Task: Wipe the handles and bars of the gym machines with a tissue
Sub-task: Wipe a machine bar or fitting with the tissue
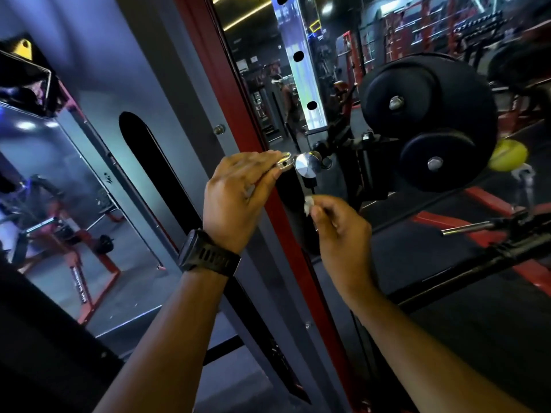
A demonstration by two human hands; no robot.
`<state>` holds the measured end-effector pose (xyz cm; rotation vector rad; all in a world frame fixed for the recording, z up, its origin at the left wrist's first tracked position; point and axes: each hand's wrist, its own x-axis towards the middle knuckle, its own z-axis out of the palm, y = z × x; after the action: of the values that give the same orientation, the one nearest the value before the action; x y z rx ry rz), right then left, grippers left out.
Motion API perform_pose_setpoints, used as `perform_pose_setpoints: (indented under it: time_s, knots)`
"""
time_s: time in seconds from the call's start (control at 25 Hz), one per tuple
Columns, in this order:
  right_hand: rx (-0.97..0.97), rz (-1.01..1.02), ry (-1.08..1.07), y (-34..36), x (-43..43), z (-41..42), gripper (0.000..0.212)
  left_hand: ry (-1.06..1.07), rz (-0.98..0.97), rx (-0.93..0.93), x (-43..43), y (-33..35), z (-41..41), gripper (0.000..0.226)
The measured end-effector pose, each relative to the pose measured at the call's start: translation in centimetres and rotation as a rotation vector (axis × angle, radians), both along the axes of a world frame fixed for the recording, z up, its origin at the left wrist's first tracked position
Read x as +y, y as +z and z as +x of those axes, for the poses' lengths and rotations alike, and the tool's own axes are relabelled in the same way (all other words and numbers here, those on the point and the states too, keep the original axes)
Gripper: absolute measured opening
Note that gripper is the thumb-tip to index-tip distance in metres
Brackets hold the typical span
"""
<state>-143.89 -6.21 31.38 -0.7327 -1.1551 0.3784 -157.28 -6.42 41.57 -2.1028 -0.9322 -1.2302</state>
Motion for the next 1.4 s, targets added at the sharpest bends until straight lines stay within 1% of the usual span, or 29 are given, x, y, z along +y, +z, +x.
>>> perform_pose_setpoints:
  time_s: [0.04,0.12,0.24,0.32,0.44,0.48,0.6,0.68,0.76,0.8,0.84,0.88,0.92,1.0,1.08,1.16,1.24,1.28,1.4]
  knots:
    - [0.008,0.001,0.007,-0.1,0.1,0.2,0.013,-0.003,0.005,-0.019,0.1,-0.3,0.1,0.022]
    - [0.010,0.074,-0.003,1.2,0.7,0.6,0.012,-0.013,0.008,-0.043,0.5,-0.7,0.2,0.022]
    - [-0.087,0.139,-0.039,0.6,0.1,-0.1,0.014,-0.039,0.007,-0.050,0.6,-0.6,0.0,0.022]
    - [-0.168,0.196,-0.131,-0.3,-0.5,-0.3,0.015,-0.052,0.010,-0.034,0.7,-0.4,-0.2,0.022]
    - [-0.268,0.403,-0.290,1.2,1.0,-0.2,0.013,-0.096,0.007,-0.016,1.0,-0.1,-0.5,0.021]
    - [-0.322,0.436,-0.342,1.4,1.2,-0.4,0.012,-0.107,0.001,-0.018,1.1,0.0,-0.5,0.021]
    - [-0.489,0.464,-0.472,0.0,1.1,-1.4,0.019,-0.119,-0.003,-0.032,1.1,-0.1,-0.6,0.021]
    - [-0.530,0.503,-0.523,0.2,1.6,-1.5,0.018,-0.123,-0.005,-0.044,1.1,-0.3,-0.5,0.021]
    - [-0.555,0.521,-0.512,0.3,1.7,-1.1,0.018,-0.114,-0.012,-0.043,1.0,-0.4,-0.5,0.021]
    - [-0.532,0.514,-0.470,-0.2,1.4,-0.9,0.018,-0.103,-0.008,-0.045,0.9,-0.4,-0.5,0.022]
    - [-0.456,0.477,-0.401,-1.0,1.0,-0.7,0.018,-0.088,-0.003,-0.051,0.8,-0.4,-0.5,0.022]
    - [-0.329,0.385,-0.311,-1.6,0.4,-0.4,0.016,-0.076,-0.001,-0.058,0.8,-0.5,-0.4,0.023]
    - [-0.162,0.250,-0.192,-1.7,0.2,-0.2,0.014,-0.068,-0.003,-0.061,0.8,-0.6,-0.3,0.023]
    - [0.146,0.020,0.074,0.2,0.4,-0.2,0.012,-0.050,-0.003,-0.056,0.6,-0.8,-0.1,0.023]
    - [0.296,-0.084,0.269,3.1,1.3,0.0,0.010,-0.044,0.005,-0.045,0.6,-0.6,-0.2,0.024]
    - [0.320,-0.143,0.440,5.1,1.9,0.6,0.010,-0.039,0.012,-0.034,0.7,-0.5,-0.2,0.024]
    - [0.275,-0.197,0.570,6.0,2.2,1.3,0.014,-0.038,0.003,-0.032,0.6,-0.5,-0.2,0.024]
    - [0.260,-0.239,0.613,6.4,2.3,1.7,0.014,-0.035,0.000,-0.035,0.6,-0.6,-0.2,0.024]
    - [0.203,-0.302,0.628,7.0,3.2,2.5,0.017,-0.015,-0.017,-0.025,0.7,-0.4,-0.3,0.024]
